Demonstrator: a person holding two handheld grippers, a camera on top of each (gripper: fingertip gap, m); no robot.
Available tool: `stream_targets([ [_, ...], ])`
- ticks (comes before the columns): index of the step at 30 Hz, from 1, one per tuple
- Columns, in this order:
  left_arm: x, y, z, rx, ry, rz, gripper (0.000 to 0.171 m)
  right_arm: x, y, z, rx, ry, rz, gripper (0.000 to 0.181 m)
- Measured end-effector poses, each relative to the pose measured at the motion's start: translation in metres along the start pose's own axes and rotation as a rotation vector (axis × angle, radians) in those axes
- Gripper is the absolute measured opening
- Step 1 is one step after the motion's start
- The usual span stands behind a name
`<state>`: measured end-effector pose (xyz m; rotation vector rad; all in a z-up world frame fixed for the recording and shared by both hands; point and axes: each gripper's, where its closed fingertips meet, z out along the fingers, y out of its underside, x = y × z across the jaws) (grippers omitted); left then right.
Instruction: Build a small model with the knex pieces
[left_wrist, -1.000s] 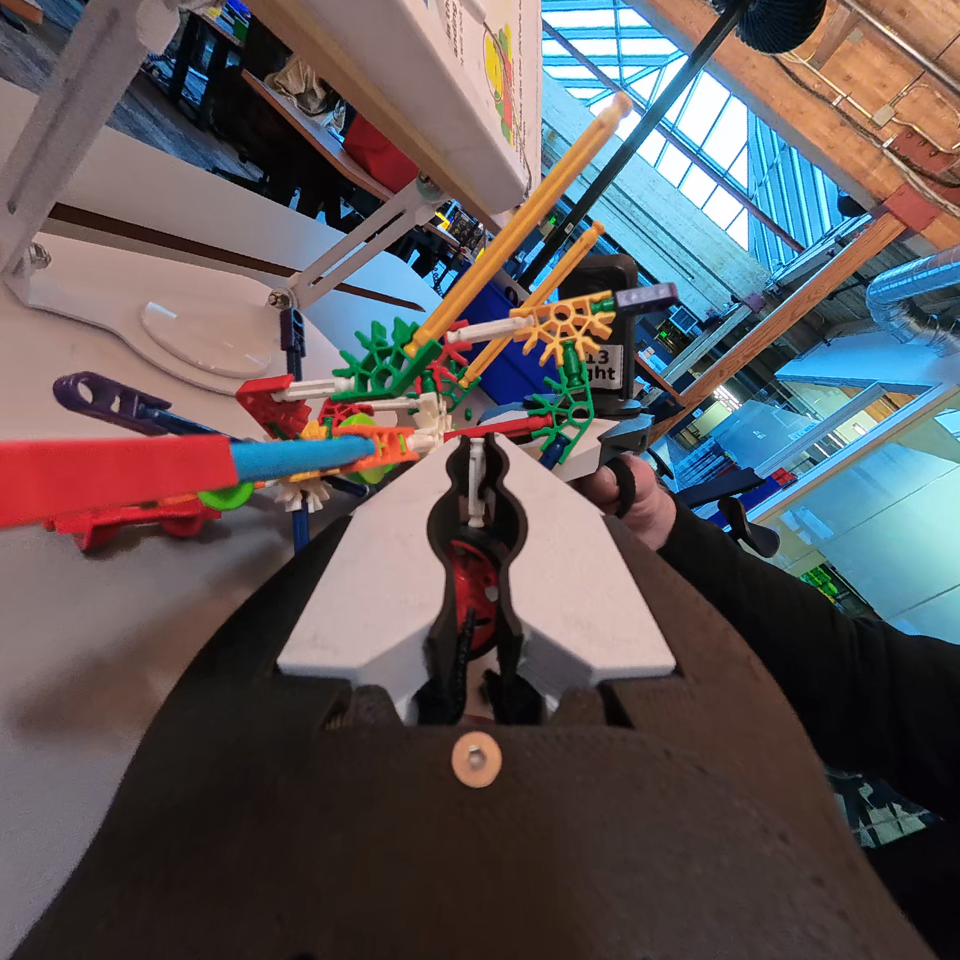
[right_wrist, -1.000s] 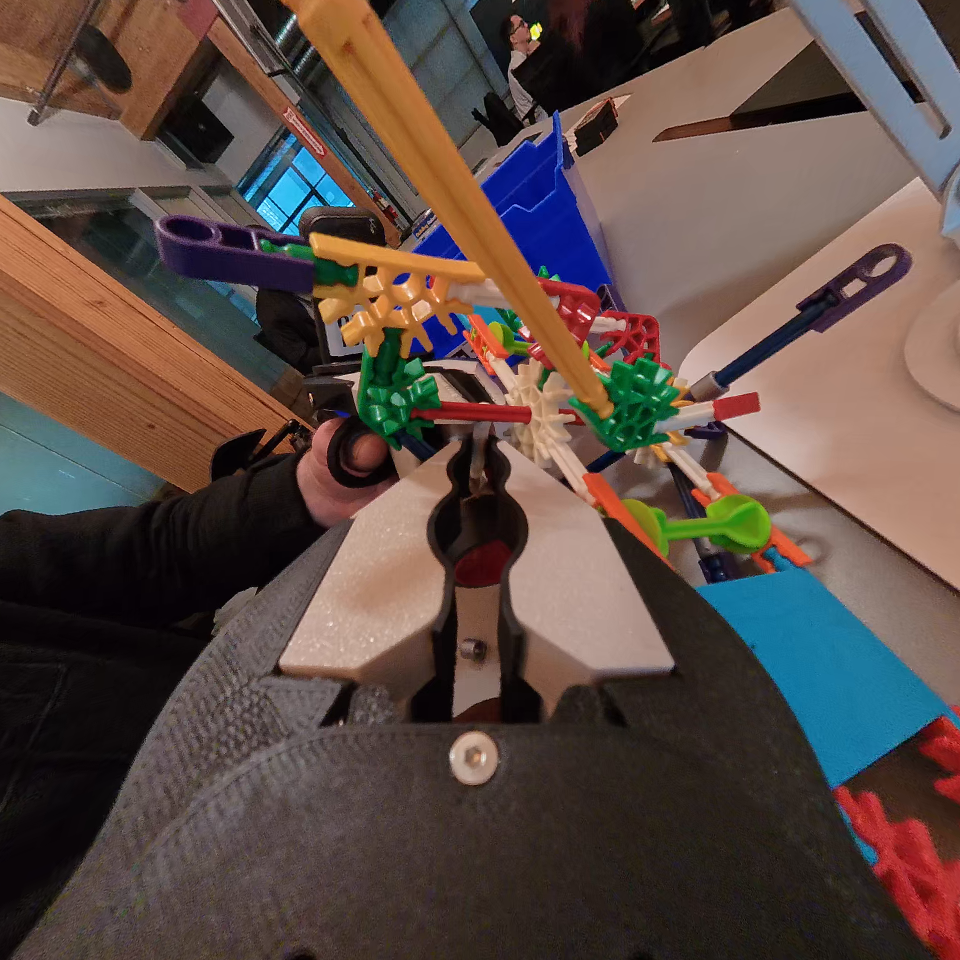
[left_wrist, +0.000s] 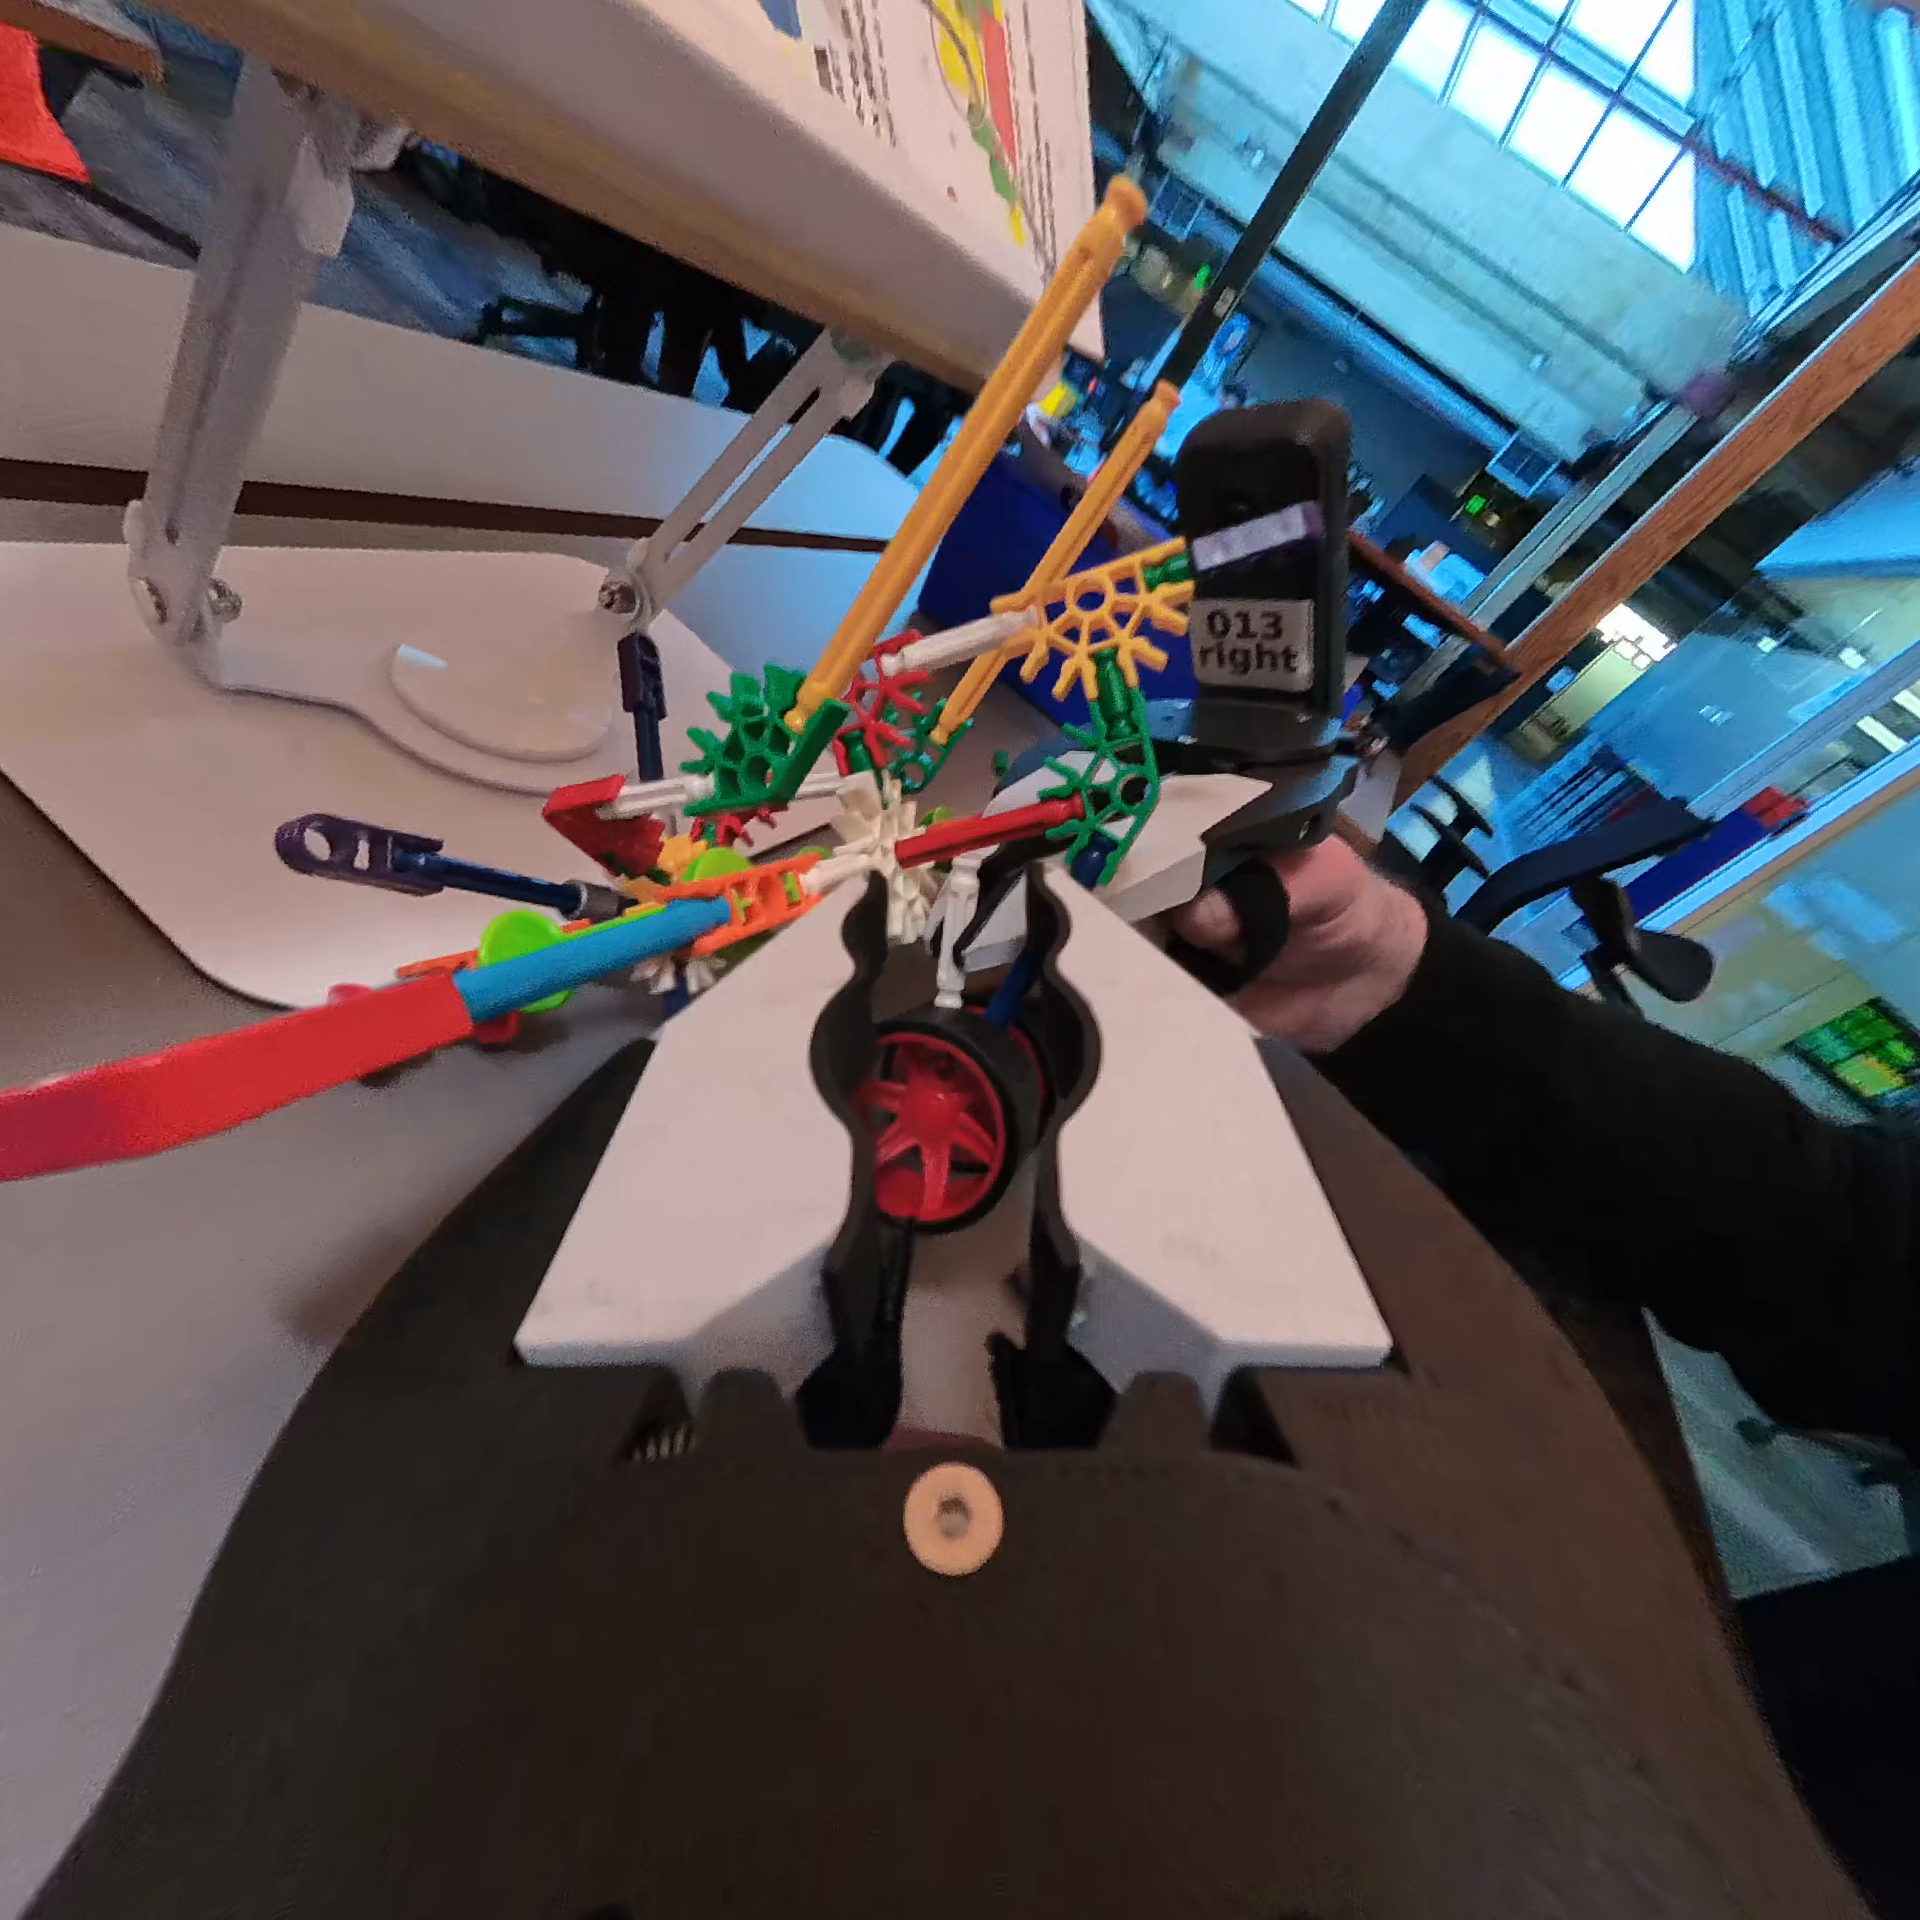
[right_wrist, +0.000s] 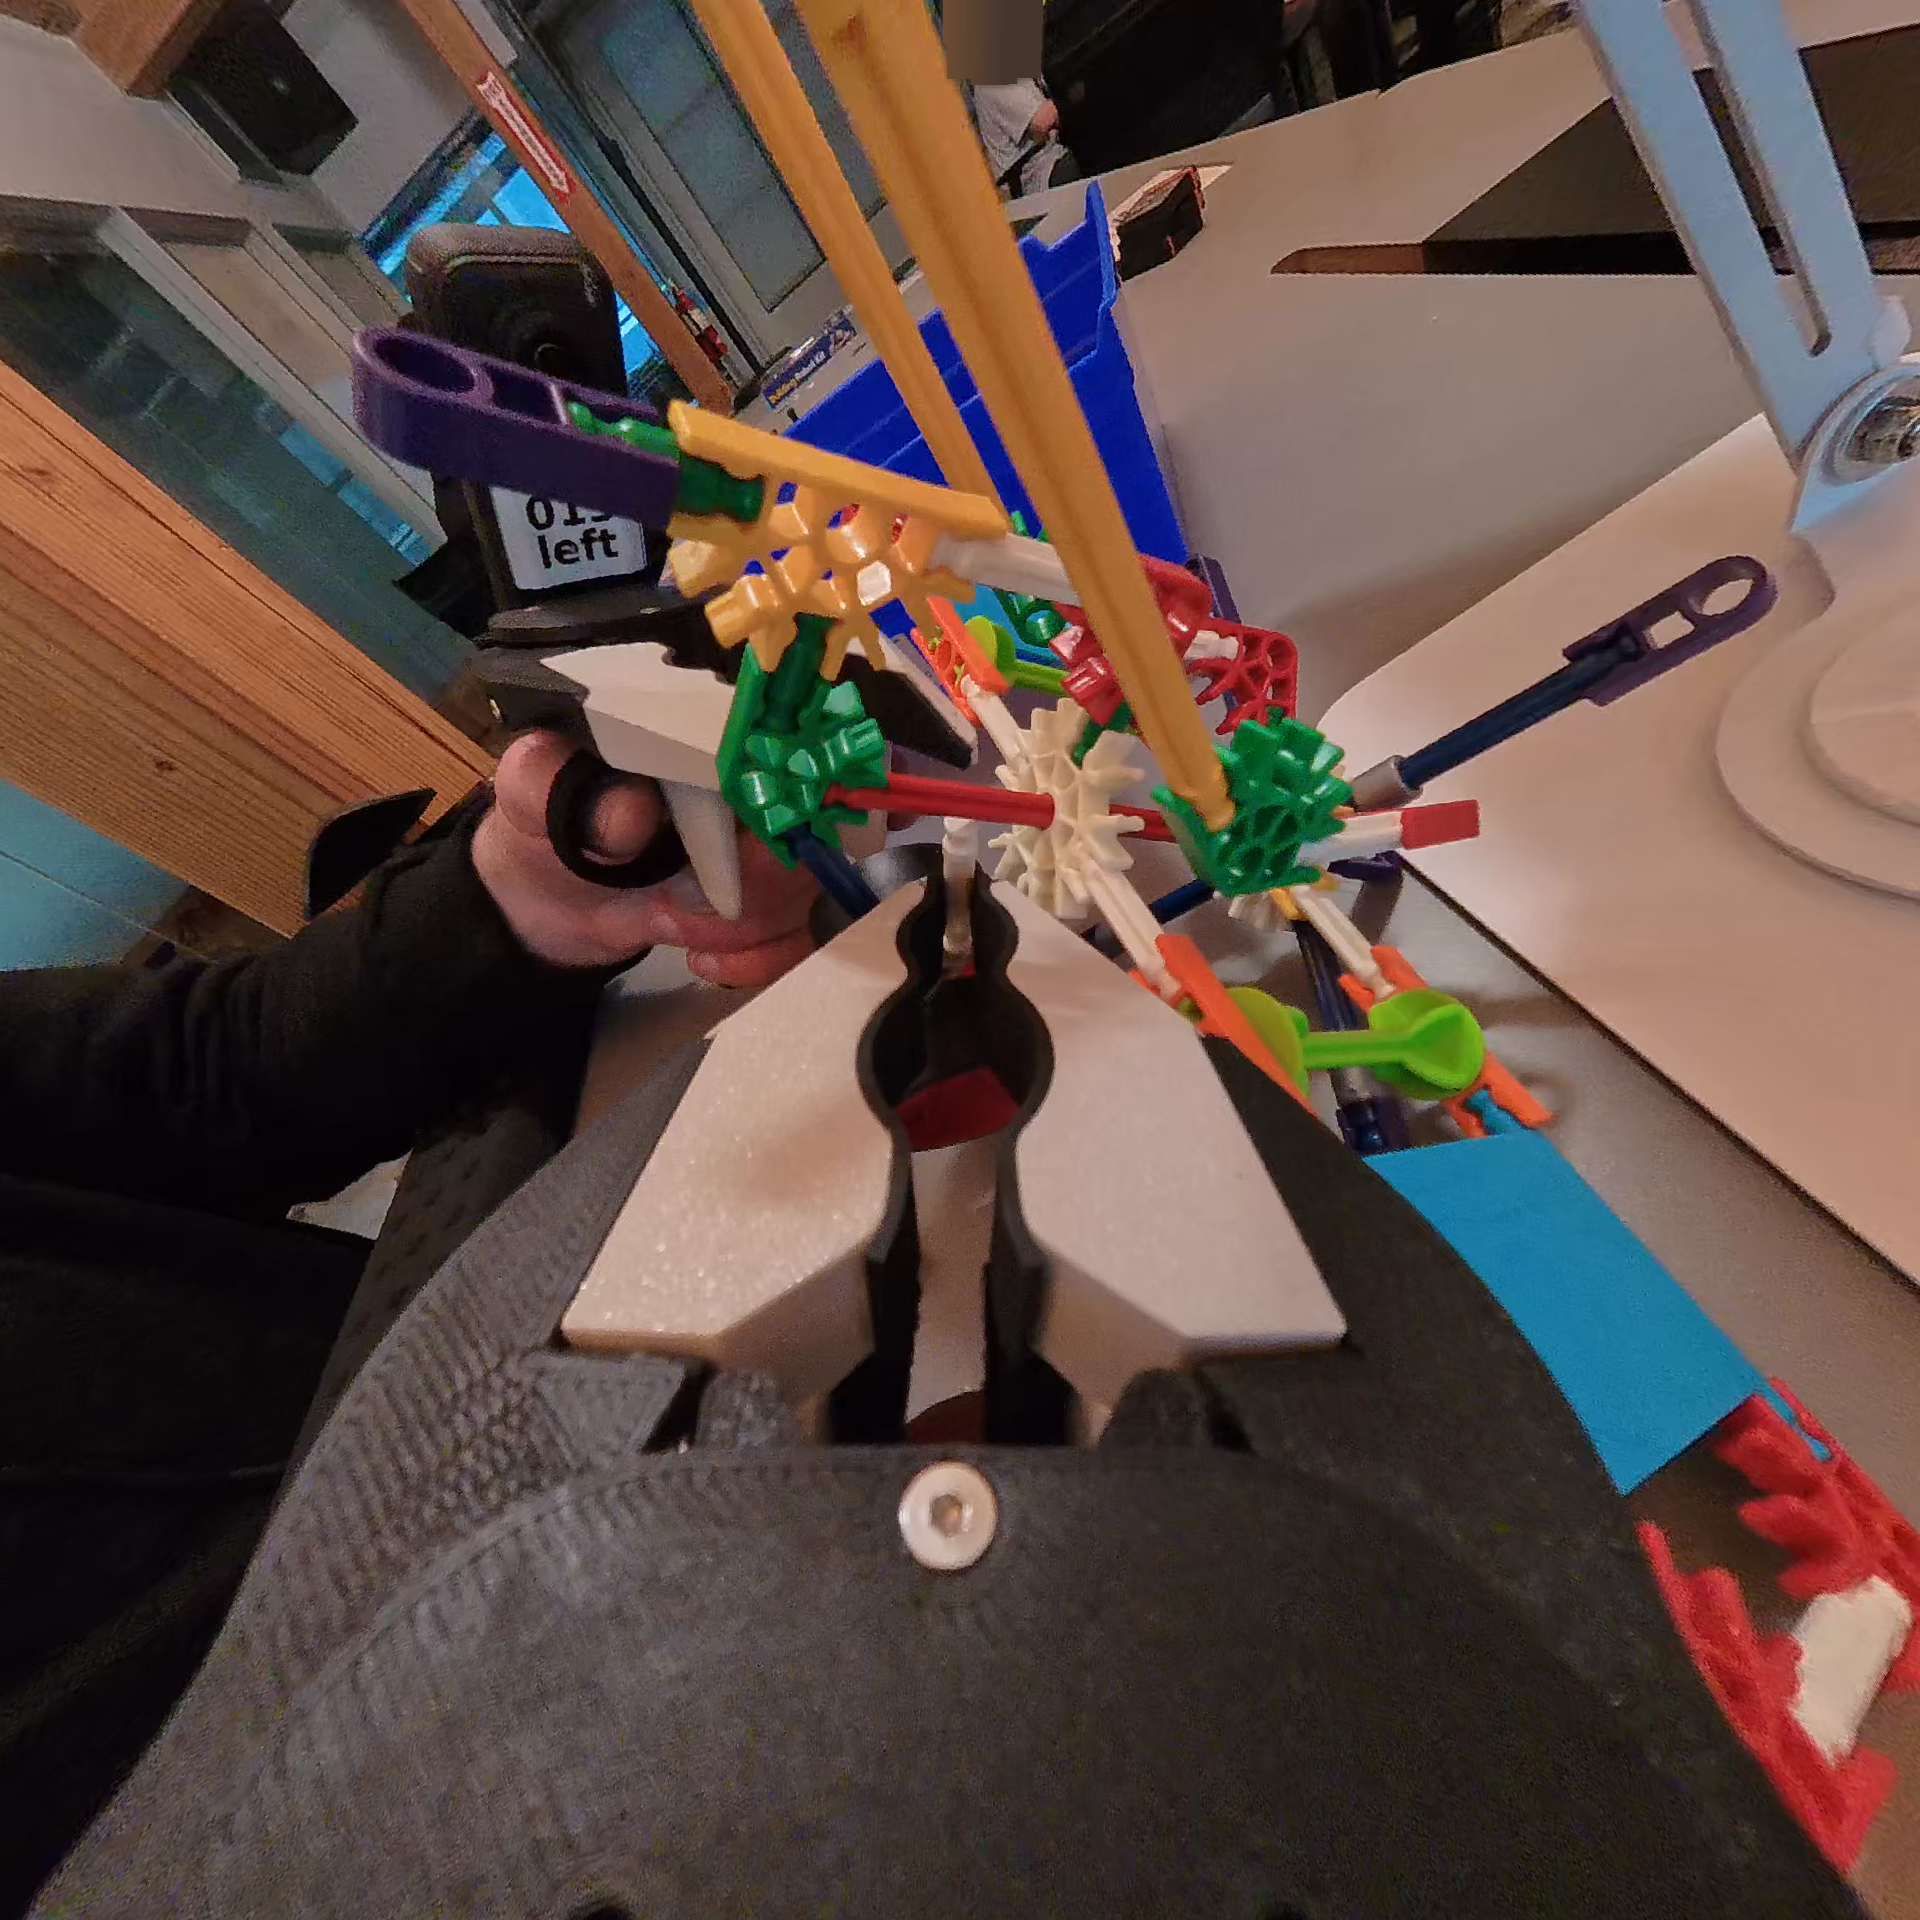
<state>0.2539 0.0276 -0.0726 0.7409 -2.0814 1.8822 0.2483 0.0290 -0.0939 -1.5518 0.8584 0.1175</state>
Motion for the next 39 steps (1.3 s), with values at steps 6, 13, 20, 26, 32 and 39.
stream_targets([
  [6,-0.008,0.023,0.005,-0.136,-0.057,0.048,0.024,0.001,0.002,-0.002,-0.018,0.004,-0.006,0.002],
  [13,-0.013,0.031,0.009,-0.158,-0.042,-0.022,0.031,0.002,0.002,-0.004,-0.024,0.008,-0.006,0.002],
  [20,-0.013,0.03,0.014,-0.128,0.011,-0.108,0.036,0.004,0.001,-0.007,-0.023,0.02,-0.006,0.002],
  [26,-0.017,0.03,0.012,-0.143,-0.017,-0.062,0.038,0.003,0.003,-0.006,-0.034,0.014,-0.009,0.002],
  [32,-0.015,0.031,0.013,-0.146,0.012,-0.064,0.036,0.002,0.005,-0.008,-0.058,0.015,-0.022,0.002],
  [39,-0.014,0.028,0.013,-0.124,0.028,-0.071,0.03,0.003,0.013,-0.005,-0.101,0.029,-0.032,0.001],
])
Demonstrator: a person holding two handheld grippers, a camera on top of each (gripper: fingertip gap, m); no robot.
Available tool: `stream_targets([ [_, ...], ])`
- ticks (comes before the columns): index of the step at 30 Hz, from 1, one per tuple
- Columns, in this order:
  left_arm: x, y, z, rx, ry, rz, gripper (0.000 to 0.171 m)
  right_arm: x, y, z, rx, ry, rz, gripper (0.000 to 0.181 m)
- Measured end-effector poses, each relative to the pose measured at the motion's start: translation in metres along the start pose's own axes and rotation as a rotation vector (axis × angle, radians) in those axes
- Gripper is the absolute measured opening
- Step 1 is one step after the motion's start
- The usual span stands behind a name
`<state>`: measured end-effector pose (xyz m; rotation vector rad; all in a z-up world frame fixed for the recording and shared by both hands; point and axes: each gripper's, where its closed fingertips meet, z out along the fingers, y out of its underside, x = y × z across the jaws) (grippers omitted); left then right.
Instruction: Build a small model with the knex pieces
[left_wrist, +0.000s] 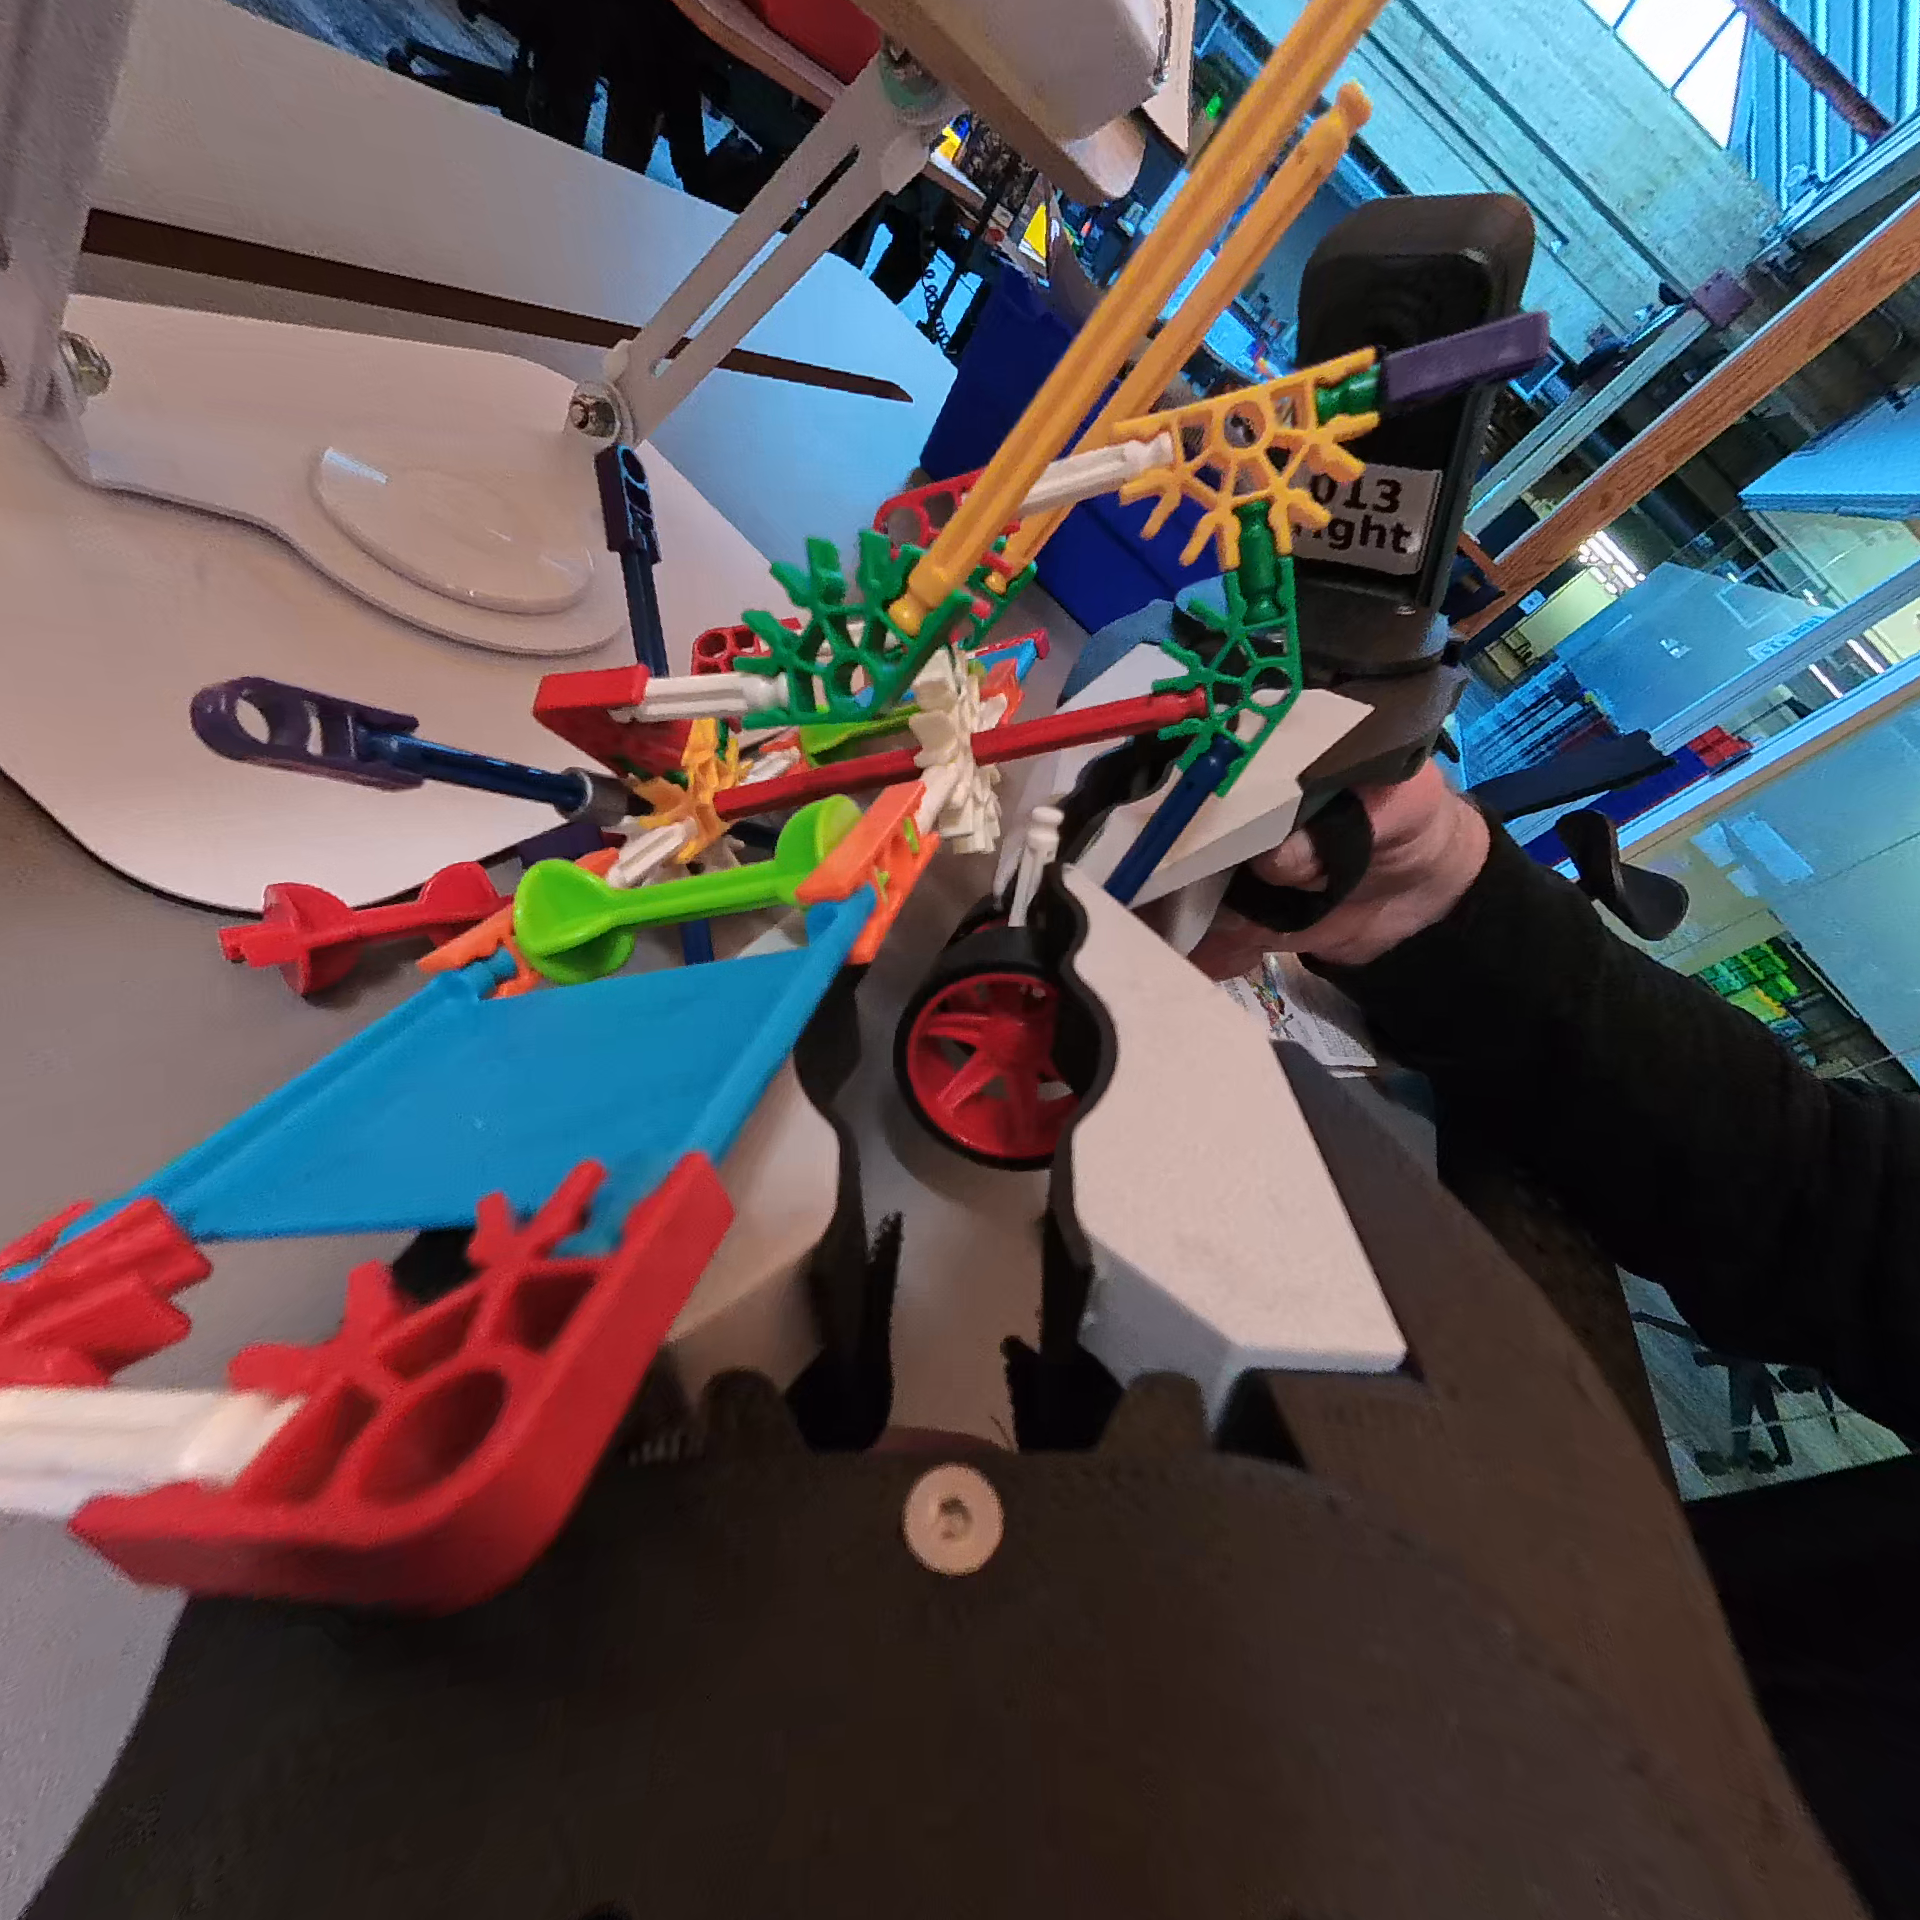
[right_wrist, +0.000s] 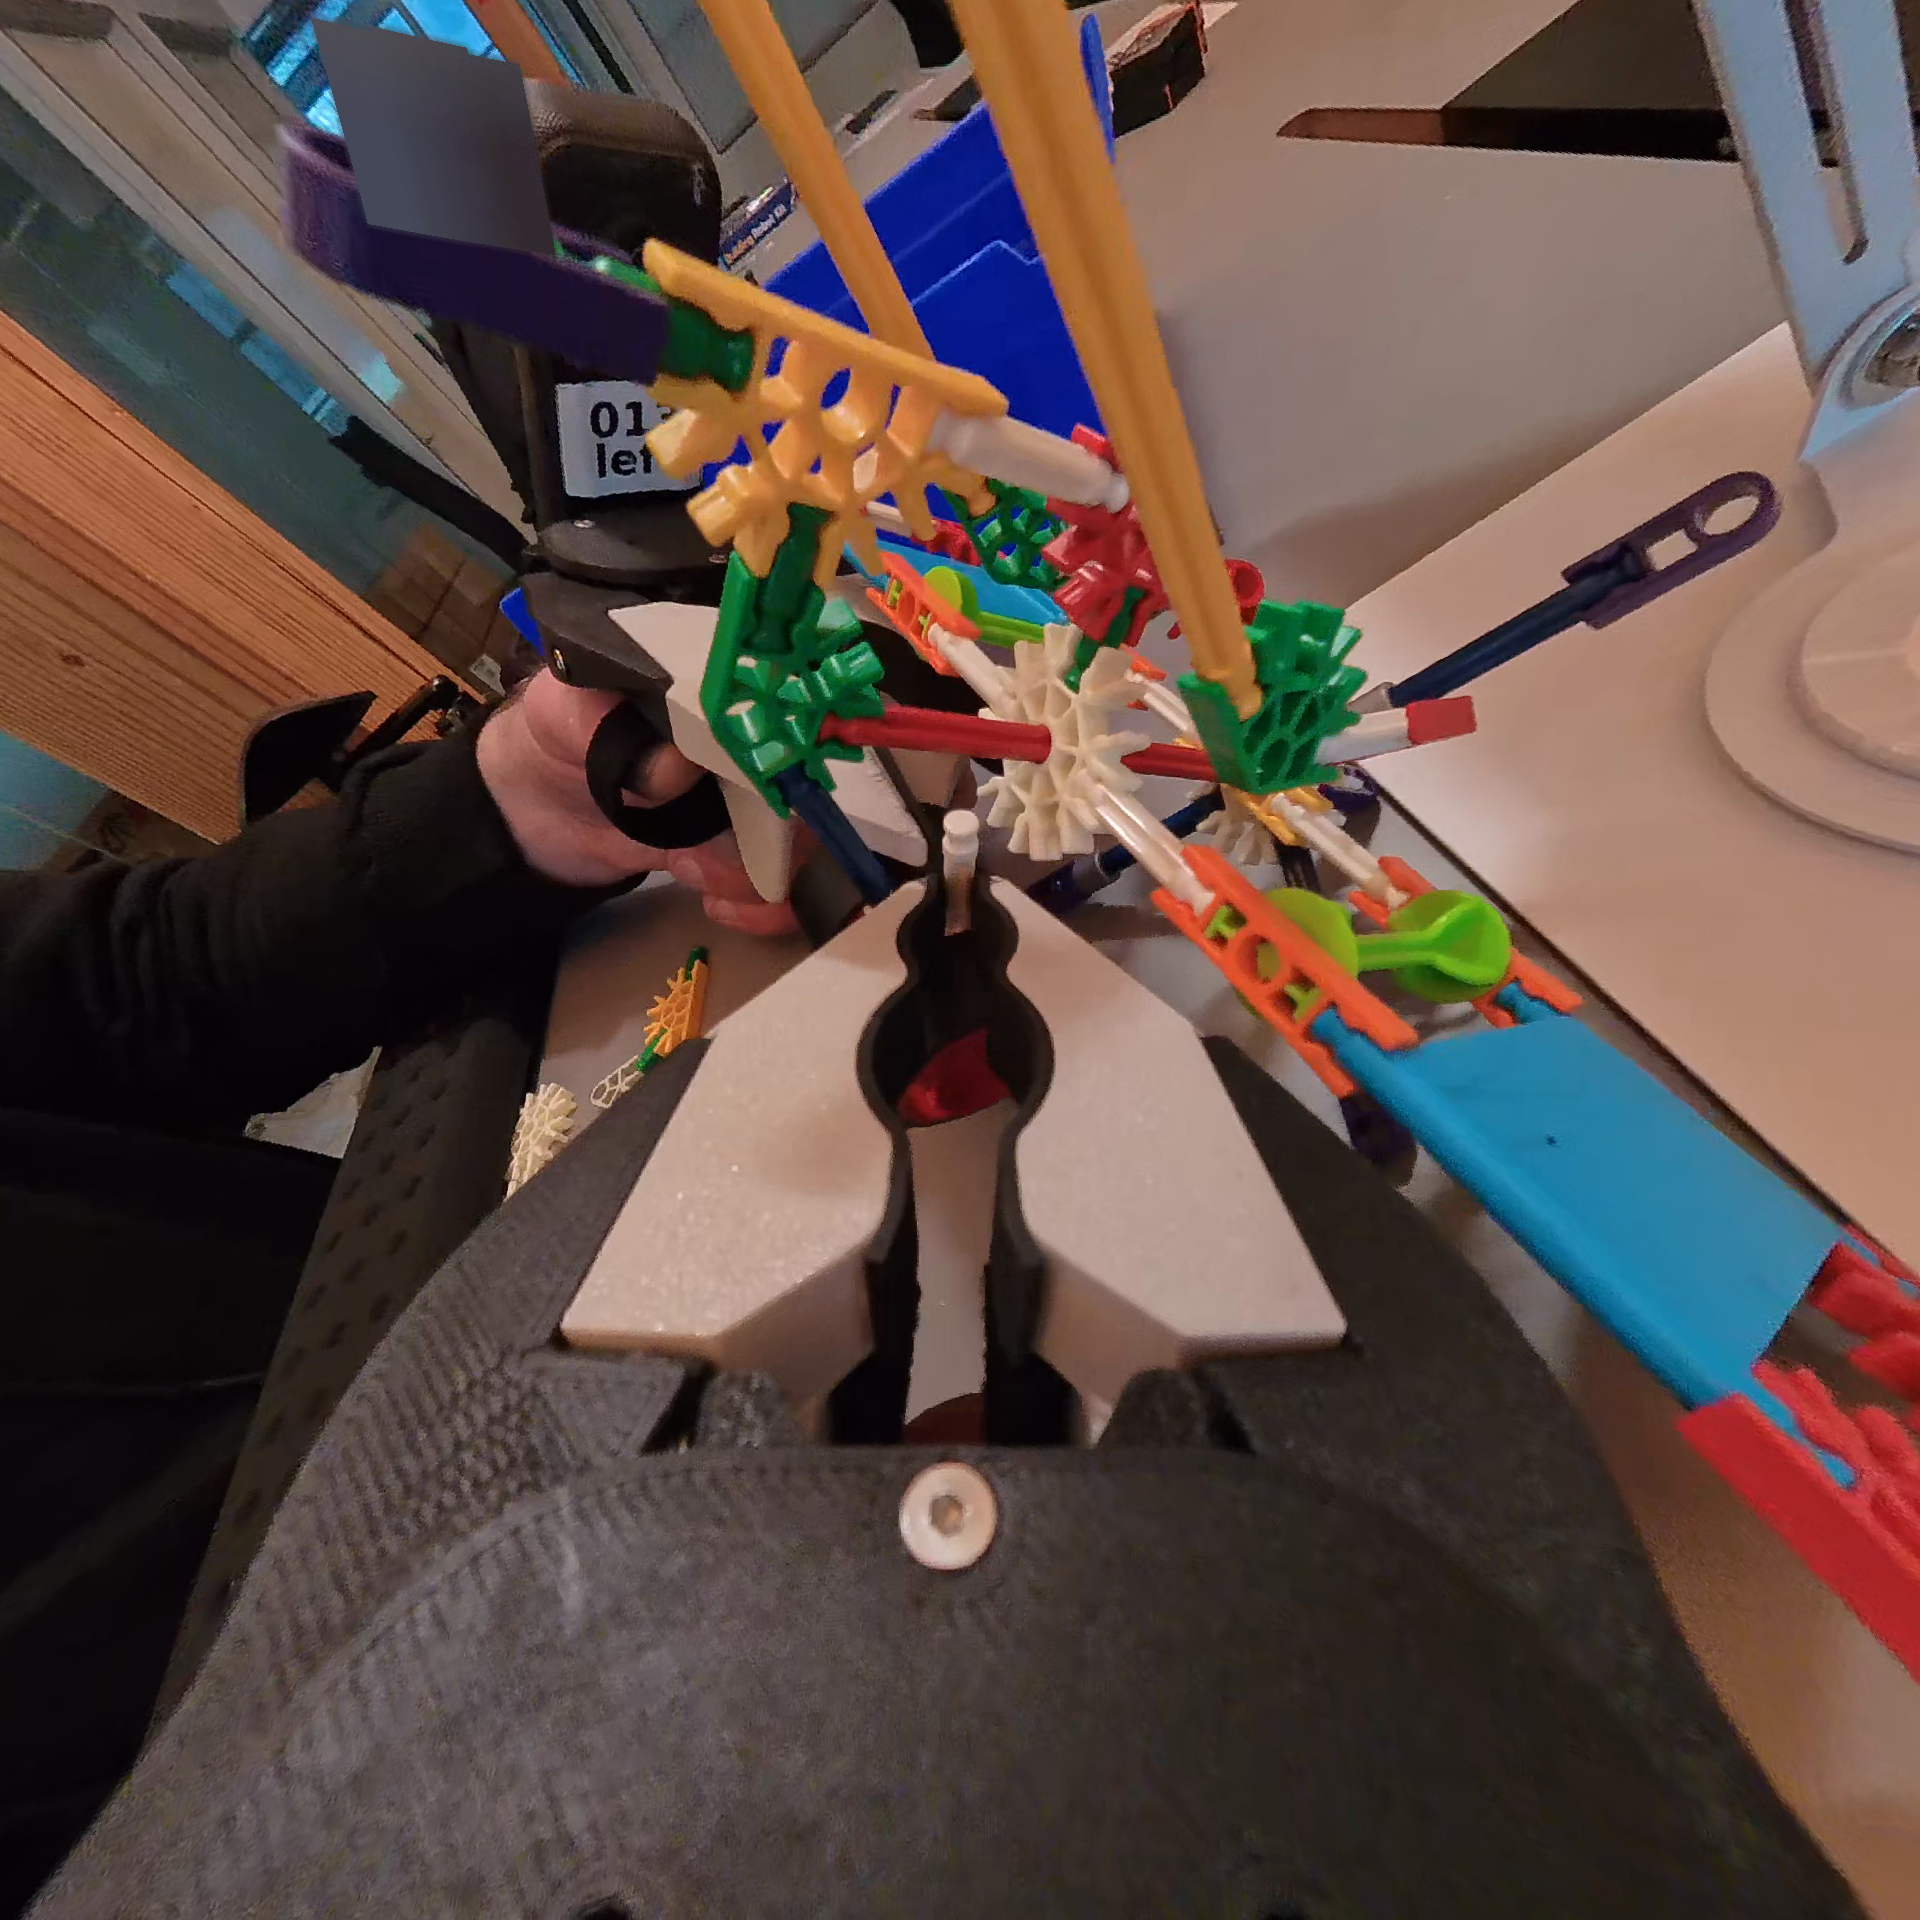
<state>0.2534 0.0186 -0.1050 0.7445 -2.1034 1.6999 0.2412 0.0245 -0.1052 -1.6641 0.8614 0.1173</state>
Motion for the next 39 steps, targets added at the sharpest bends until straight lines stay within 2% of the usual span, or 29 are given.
stream_targets([
  [14,-0.004,-0.003,0.0,0.017,-0.005,-0.02,0.03,0.002,-0.001,0.001,0.005,0.001,0.021,0.002],
  [17,-0.004,-0.002,0.0,0.015,-0.007,-0.018,0.023,0.003,-0.003,0.0,0.013,0.004,0.021,0.002],
  [31,0.0,-0.005,0.006,0.029,0.011,0.014,0.028,0.007,0.0,0.006,-0.059,0.048,0.009,0.001],
  [32,0.001,-0.006,0.006,0.035,0.015,0.017,0.027,0.006,0.0,0.006,-0.058,0.049,0.009,0.001],
  [33,0.002,-0.007,0.006,0.04,0.024,0.02,0.018,0.006,-0.001,0.007,-0.058,0.051,0.01,0.001],
  [34,0.004,-0.007,0.007,0.042,0.03,0.022,0.022,0.007,-0.001,0.006,-0.06,0.052,0.011,0.001],
  [35,0.004,-0.007,0.007,0.042,0.032,0.024,0.015,0.007,-0.001,0.006,-0.059,0.052,0.012,0.001],
  [39,0.006,-0.008,0.008,0.052,0.038,0.025,0.016,0.007,-0.002,0.006,-0.053,0.046,0.016,0.001],
])
